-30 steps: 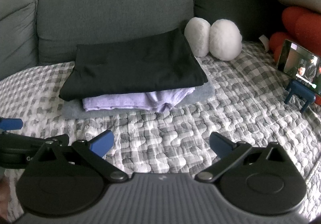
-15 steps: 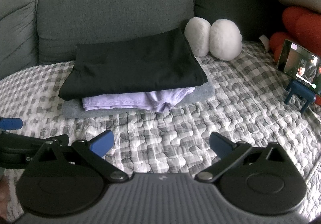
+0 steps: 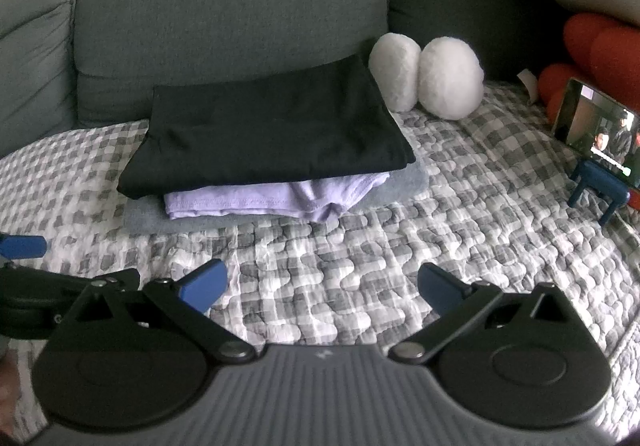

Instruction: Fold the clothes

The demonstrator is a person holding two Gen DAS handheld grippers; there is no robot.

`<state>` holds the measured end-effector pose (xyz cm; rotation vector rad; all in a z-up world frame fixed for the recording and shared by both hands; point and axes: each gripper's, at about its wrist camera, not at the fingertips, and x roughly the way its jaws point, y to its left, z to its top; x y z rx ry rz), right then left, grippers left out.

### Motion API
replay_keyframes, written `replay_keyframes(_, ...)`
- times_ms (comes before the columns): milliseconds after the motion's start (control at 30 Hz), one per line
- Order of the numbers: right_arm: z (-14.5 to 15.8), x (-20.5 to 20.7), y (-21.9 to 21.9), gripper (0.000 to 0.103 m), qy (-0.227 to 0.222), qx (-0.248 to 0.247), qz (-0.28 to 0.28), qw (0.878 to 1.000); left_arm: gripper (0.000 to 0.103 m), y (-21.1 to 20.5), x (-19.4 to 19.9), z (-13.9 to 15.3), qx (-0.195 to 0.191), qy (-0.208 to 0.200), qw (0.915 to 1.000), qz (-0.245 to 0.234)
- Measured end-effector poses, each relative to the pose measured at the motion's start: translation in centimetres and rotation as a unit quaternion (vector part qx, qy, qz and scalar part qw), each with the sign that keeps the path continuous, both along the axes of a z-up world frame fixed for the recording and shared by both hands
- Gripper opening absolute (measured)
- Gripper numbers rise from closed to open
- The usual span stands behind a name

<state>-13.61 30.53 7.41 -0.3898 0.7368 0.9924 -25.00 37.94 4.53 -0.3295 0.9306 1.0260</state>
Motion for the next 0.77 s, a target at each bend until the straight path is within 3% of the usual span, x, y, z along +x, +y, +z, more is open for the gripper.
replay_keyframes(767,-0.04,0.06,-0.02,0.103,0.001,0.001,-0.001,1.0,0.102,-0.11,0.29,-0.14,-0.003,0.001,1.0,-0.004)
